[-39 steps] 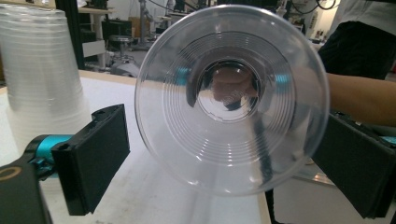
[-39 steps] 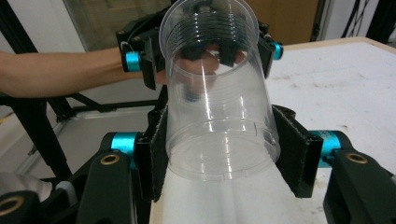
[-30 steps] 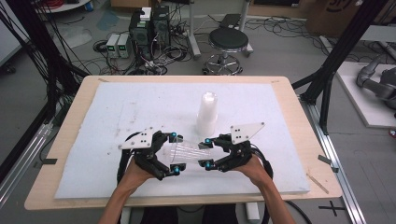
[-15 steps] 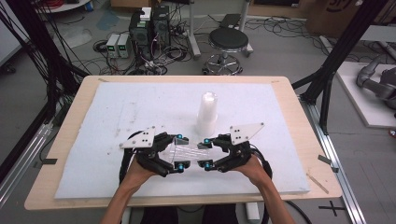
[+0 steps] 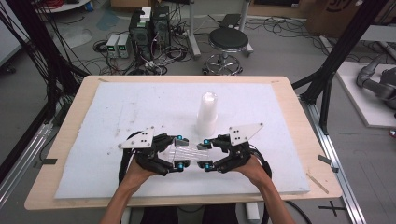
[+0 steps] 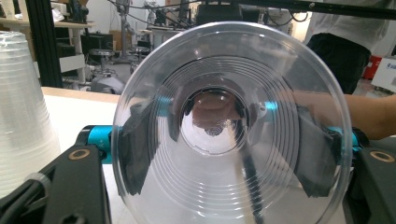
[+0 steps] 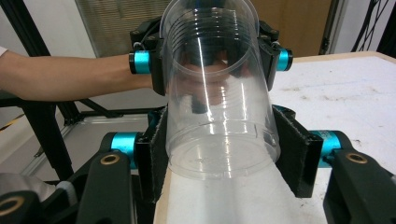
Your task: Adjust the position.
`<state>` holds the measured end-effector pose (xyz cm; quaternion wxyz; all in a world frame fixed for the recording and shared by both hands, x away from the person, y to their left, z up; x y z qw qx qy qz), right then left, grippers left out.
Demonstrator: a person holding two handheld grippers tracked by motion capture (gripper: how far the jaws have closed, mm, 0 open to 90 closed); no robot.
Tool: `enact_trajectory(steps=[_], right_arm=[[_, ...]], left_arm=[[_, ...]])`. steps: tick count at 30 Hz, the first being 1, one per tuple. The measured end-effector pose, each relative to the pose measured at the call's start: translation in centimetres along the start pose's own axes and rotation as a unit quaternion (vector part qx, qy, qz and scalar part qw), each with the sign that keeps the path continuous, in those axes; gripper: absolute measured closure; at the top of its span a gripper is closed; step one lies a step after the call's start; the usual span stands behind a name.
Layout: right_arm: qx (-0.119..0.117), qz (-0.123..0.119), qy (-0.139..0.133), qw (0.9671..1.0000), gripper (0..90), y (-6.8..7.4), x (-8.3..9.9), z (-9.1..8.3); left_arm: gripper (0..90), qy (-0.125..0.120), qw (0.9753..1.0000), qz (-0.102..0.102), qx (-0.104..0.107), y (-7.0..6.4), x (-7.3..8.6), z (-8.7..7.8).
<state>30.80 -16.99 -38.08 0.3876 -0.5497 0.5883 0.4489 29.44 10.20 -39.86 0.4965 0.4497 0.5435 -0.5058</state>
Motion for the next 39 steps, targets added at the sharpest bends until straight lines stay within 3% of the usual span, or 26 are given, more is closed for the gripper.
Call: enact_trajectory(steps=[2,3,4,6,12,16,17,19,21,22,23,24,25,26,27,29,30,31,33,34,35,36,37,39], right_arm=[[0.001,0.000,0.001,1.0000,42.1,0.0,0.0,0.0],[-0.001,-0.003,0.008,1.0000,34.3,0.1,0.0,0.1],[-0.001,-0.003,0.008,1.0000,34.3,0.1,0.0,0.1],[0.009,0.000,0.015,0.9998,21.9,0.3,-0.1,0.3],[0.028,0.000,0.020,0.9994,17.5,0.4,0.0,0.1],[0.065,0.004,0.025,0.9976,17.4,0.7,0.6,-0.5],[0.065,0.004,0.025,0.9976,17.4,0.7,0.6,-0.5],[0.087,0.008,0.026,0.9959,17.4,0.8,1.0,-0.9],[0.106,0.007,0.025,0.9940,17.5,0.8,1.3,-1.3],[0.130,0.011,0.030,0.9910,17.4,0.9,1.7,-1.7],[0.130,0.011,0.030,0.9910,17.4,0.9,1.7,-1.7],[0.152,0.016,0.031,0.9877,17.5,0.9,2.2,-2.1],[0.152,0.016,0.031,0.9877,17.5,0.9,2.2,-2.1],[0.176,0.020,0.030,0.9838,17.5,0.9,2.7,-2.6],[0.176,0.020,0.030,0.9838,17.5,0.9,2.7,-2.6],[0.195,0.024,0.027,0.9801,17.5,0.9,3.3,-3.1],[0.216,0.031,0.029,0.9754,17.5,1.0,3.9,-3.5],[0.216,0.031,0.029,0.9754,17.5,1.0,3.9,-3.5],[0.233,0.039,0.025,0.9713,17.5,1.0,4.5,-4.0],[0.252,0.043,0.027,0.9664,17.5,0.9,5.2,-4.4],[0.252,0.043,0.027,0.9664,17.5,0.9,5.2,-4.4],[0.275,0.052,0.028,0.9596,17.5,0.9,6.0,-4.8],[0.275,0.052,0.028,0.9596,17.5,0.9,6.0,-4.8],[0.294,0.060,0.031,0.9534,17.5,0.9,6.8,-5.3]], left_arm=[[31.0,0.001,1.0000,-0.001,0.001,0.0,0.0,0.0],[31.0,0.003,1.0000,0.000,0.000,0.0,0.0,0.0],[31.0,0.005,1.0000,0.000,-0.003,0.0,0.0,0.0],[31.1,0.005,1.0000,-0.002,-0.003,0.1,0.0,-0.1],[31.0,0.018,0.9997,0.002,-0.015,0.1,-0.1,-0.4],[30.8,0.053,0.9981,0.006,-0.033,0.4,-0.6,-0.7],[30.8,0.064,0.9973,0.006,-0.036,0.5,-0.8,-0.8],[30.8,0.090,0.9950,0.014,-0.042,0.7,-1.1,-0.9],[30.7,0.117,0.9918,0.017,-0.049,1.0,-1.5,-0.9],[30.7,0.129,0.9900,0.019,-0.054,1.1,-1.7,-1.0],[30.7,0.140,0.9883,0.019,-0.057,1.3,-1.9,-1.0],[30.7,0.151,0.9866,0.020,-0.060,1.5,-2.2,-1.1],[30.7,0.163,0.9843,0.021,-0.063,1.6,-2.4,-1.1],[30.6,0.192,0.9787,0.023,-0.071,2.0,-2.9,-1.2],[30.5,0.192,0.9787,0.023,-0.071,2.0,-2.9,-1.2],[30.5,0.215,0.9735,0.024,-0.075,2.5,-3.4,-1.4],[30.5,0.229,0.9699,0.025,-0.078,2.7,-3.6,-1.4],[30.5,0.244,0.9662,0.028,-0.079,3.0,-3.8,-1.5],[30.4,0.268,0.9595,0.029,-0.084,3.4,-4.1,-1.6],[30.4,0.276,0.9568,0.030,-0.086,3.6,-4.2,-1.6],[30.4,0.288,0.9533,0.027,-0.087,3.8,-4.2,-1.6],[30.4,0.295,0.9513,0.026,-0.087,4.0,-4.2,-1.6],[30.4,0.309,0.9465,0.026,-0.089,4.3,-4.2,-1.6],[30.4,0.320,0.9429,0.024,-0.089,4.7,-4.2,-1.6]])
Point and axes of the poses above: each handheld gripper's, and its own axes: z roughly forward along the jaws, x roughly out of its underside, y roughly to its left, the point moved 1 cm from there along z, roughly forward along the jaws
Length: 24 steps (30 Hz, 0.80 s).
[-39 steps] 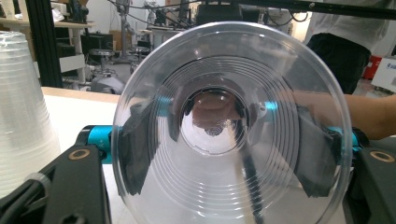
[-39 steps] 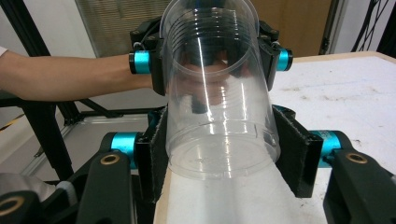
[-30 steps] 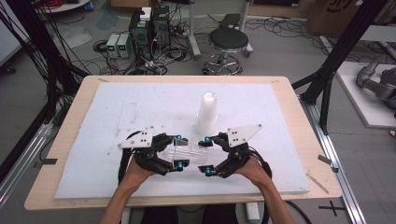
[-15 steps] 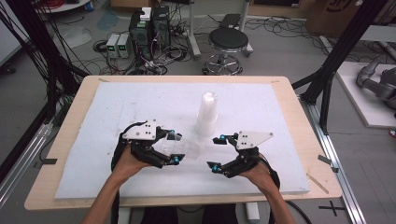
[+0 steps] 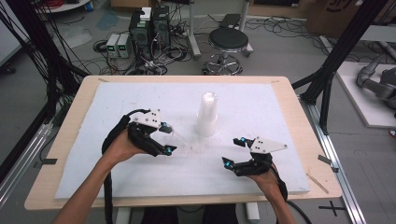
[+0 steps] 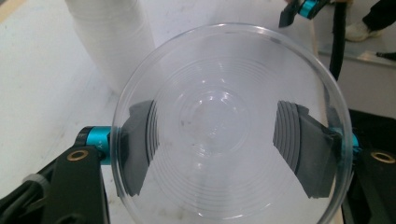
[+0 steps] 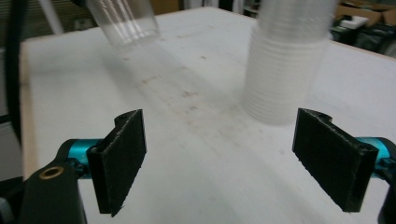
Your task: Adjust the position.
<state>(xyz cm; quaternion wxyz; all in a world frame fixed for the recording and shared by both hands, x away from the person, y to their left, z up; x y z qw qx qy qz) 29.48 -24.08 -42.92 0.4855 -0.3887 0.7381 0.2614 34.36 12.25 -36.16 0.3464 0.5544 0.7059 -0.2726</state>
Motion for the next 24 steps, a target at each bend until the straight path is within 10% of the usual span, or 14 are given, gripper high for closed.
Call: enact_trajectory(steps=[9,24], right_arm=[[0.061,0.026,0.016,0.9976,17.5,-1.1,2.1,-0.8],[0.085,0.046,0.010,0.9953,17.6,-1.6,3.3,-1.3]], left_arm=[[30.4,0.084,0.9964,0.011,-0.006,1.5,-1.1,0.1],[30.3,0.128,0.9913,0.024,-0.019,1.9,-1.9,-0.2]])
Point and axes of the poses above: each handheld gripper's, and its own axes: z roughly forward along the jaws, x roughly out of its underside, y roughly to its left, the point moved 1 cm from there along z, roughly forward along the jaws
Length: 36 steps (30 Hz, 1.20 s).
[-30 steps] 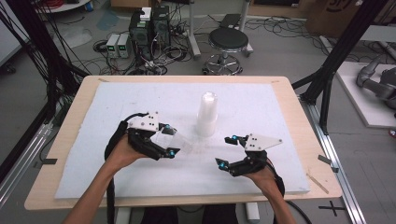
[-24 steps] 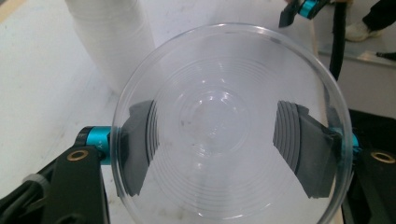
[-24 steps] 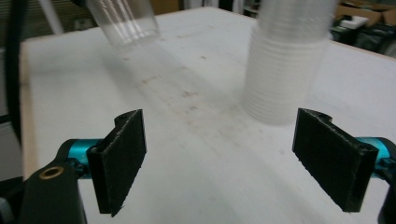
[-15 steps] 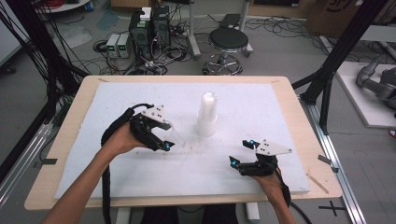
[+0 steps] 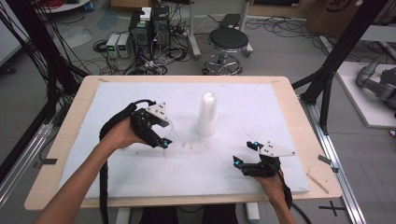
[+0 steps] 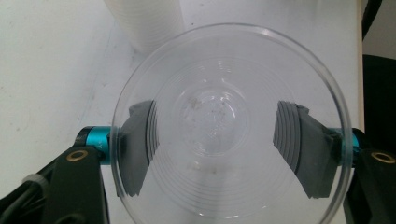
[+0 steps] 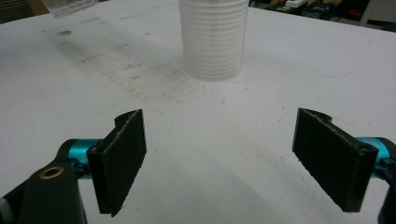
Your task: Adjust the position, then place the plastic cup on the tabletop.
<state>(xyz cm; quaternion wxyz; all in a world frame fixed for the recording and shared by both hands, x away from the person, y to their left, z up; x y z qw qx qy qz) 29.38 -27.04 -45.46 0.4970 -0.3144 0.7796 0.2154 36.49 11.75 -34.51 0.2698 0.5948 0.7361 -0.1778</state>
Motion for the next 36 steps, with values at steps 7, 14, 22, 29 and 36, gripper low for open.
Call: enact_trajectory(steps=[7,14,22,29,36], right_arm=[[0.000,-0.001,0.003,1.0000,17.6,0.0,0.0,0.1],[-0.001,-0.001,0.003,1.0000,17.6,0.0,0.0,0.1],[-0.002,0.001,0.004,1.0000,17.6,0.0,0.0,0.1],[-0.004,0.003,0.006,1.0000,17.6,0.0,0.0,0.1],[-0.005,0.003,0.005,1.0000,17.5,-0.1,0.0,0.1]], left_arm=[[30.3,-0.001,1.0000,-0.004,-0.006,0.2,0.2,-0.3],[30.4,0.001,0.9999,-0.007,-0.008,0.4,0.3,-0.1],[30.4,0.013,0.9998,-0.010,-0.008,0.7,0.2,1.0],[30.7,0.045,0.9988,-0.017,0.000,1.2,0.4,2.5],[30.7,0.080,0.9965,-0.019,0.009,1.6,0.0,3.5]])
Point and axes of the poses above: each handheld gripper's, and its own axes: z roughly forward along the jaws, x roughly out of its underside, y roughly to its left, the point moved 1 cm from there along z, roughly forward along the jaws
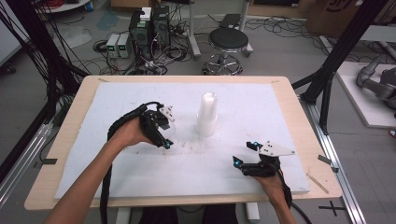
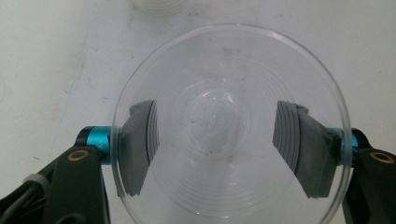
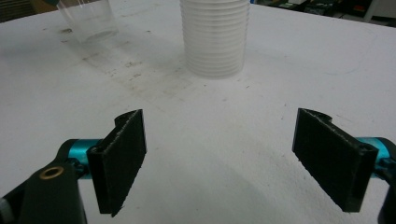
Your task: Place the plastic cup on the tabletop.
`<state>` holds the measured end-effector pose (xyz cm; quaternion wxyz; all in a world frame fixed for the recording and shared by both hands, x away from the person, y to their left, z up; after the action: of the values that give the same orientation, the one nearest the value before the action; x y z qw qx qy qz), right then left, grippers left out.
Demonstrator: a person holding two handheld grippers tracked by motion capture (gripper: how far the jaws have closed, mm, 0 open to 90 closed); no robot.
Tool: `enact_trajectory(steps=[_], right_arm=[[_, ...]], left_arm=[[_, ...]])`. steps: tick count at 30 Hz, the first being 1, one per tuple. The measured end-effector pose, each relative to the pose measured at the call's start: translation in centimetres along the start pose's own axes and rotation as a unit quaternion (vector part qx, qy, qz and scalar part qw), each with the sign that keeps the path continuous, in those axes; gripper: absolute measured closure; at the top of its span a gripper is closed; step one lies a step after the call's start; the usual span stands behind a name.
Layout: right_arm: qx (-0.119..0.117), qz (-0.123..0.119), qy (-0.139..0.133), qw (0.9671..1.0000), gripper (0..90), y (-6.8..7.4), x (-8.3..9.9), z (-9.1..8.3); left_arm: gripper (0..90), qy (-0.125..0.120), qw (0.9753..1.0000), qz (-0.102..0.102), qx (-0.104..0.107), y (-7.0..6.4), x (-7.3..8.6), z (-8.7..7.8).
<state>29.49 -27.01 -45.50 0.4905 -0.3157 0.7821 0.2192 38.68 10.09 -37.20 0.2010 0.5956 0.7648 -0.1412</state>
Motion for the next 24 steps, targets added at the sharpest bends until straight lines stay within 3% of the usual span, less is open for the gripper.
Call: enact_trajectory(steps=[8,17,24], right_arm=[[-0.001,0.000,0.001,1.0000,17.6,0.0,0.0,0.0],[-0.002,0.001,0.003,1.0000,17.6,0.1,0.0,0.0],[0.001,-0.001,0.002,1.0000,17.6,0.1,0.0,0.0]], left_arm=[[30.7,0.035,0.9994,0.006,0.005,0.0,-0.2,1.0],[30.7,0.048,0.9988,0.008,0.007,-0.2,0.1,2.3],[30.4,0.044,0.9989,0.009,0.007,-0.3,-0.2,2.6]])
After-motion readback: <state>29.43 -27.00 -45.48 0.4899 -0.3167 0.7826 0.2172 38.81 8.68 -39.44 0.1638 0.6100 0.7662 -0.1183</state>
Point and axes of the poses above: each handheld gripper's, and its own axes: z roughly forward along the jaws, x roughly out of its underside, y roughly to its left, the point moved 1 cm from there along z, roughly forward along the jaws
